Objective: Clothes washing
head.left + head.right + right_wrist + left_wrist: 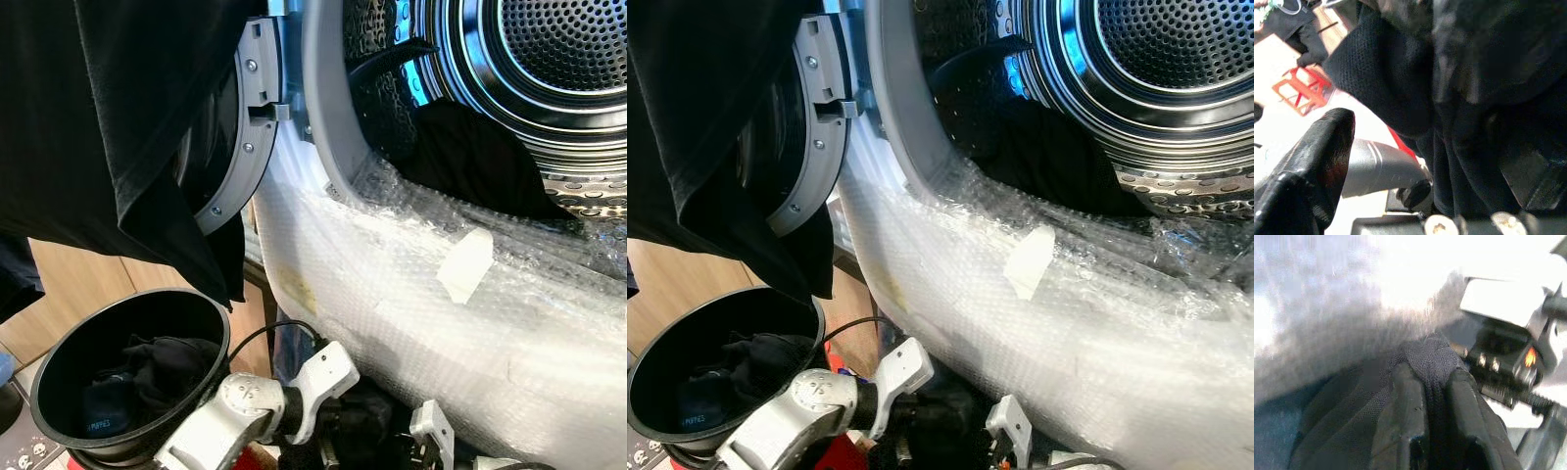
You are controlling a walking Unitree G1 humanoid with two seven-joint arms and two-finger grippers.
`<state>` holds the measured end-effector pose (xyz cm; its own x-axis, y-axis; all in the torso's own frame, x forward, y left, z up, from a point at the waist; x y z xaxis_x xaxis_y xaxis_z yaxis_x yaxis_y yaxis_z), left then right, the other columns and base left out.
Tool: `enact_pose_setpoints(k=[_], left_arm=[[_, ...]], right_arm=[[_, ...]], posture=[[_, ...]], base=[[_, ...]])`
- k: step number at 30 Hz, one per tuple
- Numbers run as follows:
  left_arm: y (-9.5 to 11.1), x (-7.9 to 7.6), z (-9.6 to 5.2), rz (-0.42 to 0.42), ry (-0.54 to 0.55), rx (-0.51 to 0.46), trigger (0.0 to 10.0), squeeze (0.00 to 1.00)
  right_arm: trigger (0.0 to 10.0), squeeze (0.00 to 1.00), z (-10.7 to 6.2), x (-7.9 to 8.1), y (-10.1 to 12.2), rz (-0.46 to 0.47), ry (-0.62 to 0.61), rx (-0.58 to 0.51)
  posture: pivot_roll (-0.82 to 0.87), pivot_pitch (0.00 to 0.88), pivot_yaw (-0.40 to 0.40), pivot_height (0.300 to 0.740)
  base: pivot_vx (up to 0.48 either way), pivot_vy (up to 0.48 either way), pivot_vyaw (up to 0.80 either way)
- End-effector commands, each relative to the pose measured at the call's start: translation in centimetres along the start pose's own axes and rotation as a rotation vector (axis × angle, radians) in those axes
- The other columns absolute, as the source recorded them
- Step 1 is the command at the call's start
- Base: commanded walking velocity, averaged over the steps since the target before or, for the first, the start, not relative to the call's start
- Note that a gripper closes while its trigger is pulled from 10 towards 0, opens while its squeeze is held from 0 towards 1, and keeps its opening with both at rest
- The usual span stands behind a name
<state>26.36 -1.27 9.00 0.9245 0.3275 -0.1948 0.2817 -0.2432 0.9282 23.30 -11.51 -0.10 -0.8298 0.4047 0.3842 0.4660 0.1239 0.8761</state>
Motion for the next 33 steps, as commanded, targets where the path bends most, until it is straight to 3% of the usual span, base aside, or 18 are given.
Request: enact_pose_setpoints(k=[1,5,9,12,17,18,22,26,30,33], left_arm=[[2.5,-0.3,0.4,0.048,-0.012,-0.09,0.0,0.0],[4.0,-0.1,1.1,0.042,0.038,-0.166,0.0,0.0],[5.3,-0.7,1.7,-0.02,0.039,-0.239,0.0,0.0],[4.2,-3.7,1.7,-0.082,-0.126,-0.193,0.0,0.0],[3.2,-5.1,0.7,-0.067,-0.217,-0.147,0.0,0.0],[2.2,-5.1,-0.5,-0.056,-0.228,-0.108,0.0,0.0],[1.0,-4.6,-2.7,-0.065,-0.199,-0.064,0.0,0.0],[-0.8,-3.6,-6.8,-0.087,-0.141,0.006,0.0,0.0],[-1.7,-3.5,-8.4,-0.08,-0.138,0.056,0.0,0.0],[-2.9,-4.4,-9.8,-0.063,-0.189,0.129,0.0,0.0]], right_arm=[[10.0,0.0,0.6,0.2,0.3,0.003,0.008,-0.006],[10.0,0.0,0.5,0.2,0.2,0.035,-0.018,-0.021],[10.0,0.0,0.2,-0.2,0.1,0.074,-0.082,-0.047],[10.0,0.0,-0.3,-0.7,0.6,0.153,-0.159,-0.144],[10.0,0.0,-0.8,-0.2,0.5,0.112,-0.143,-0.145],[10.0,0.0,-1.5,0.2,0.0,0.08,-0.124,-0.115],[10.0,0.0,-2.6,0.5,-0.6,0.049,-0.112,-0.068],[10.0,0.0,-4.2,1.8,-1.4,-0.014,-0.02,0.007],[10.0,0.0,-4.8,1.9,-2.0,-0.029,0.001,0.054],[10.0,0.0,-5.2,1.7,-2.6,-0.06,0.013,0.11]], posture=[[0.12,0.0,-0.015,0.74],[0.12,0.0,-0.016,0.74],[0.12,0.0,-0.019,0.74],[0.11,0.0,-0.017,0.74],[0.11,0.0,-0.011,0.74],[0.11,0.0,-0.006,0.74],[0.11,0.0,-0.001,0.74],[0.12,0.0,-0.005,0.74],[0.12,0.0,-0.008,0.74],[0.13,0.0,-0.01,0.74]], base=[[0.0,0.0,0.0],[0.0,0.0,0.0],[0.0,0.0,0.0],[0.0,0.0,0.0],[0.0,0.0,0.0],[0.0,0.0,0.0],[0.0,0.0,0.0],[0.0,0.0,0.0],[0.0,0.0,0.0],[0.0,0.0,0.0]])
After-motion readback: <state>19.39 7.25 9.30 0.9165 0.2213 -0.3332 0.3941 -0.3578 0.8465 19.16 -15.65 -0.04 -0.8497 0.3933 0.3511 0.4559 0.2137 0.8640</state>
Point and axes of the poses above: a point about 5 cm out from each wrist's last joint towards the gripper, its own z axis pointing out of the wrist towards the gripper, its own y axis along the axis of the wrist's last joint, x = y × z, the point moved 5 cm from there along z, pointing out of the wrist towards the gripper, and after that the axes turned 5 degrees about -z, right-handed, at the moved point
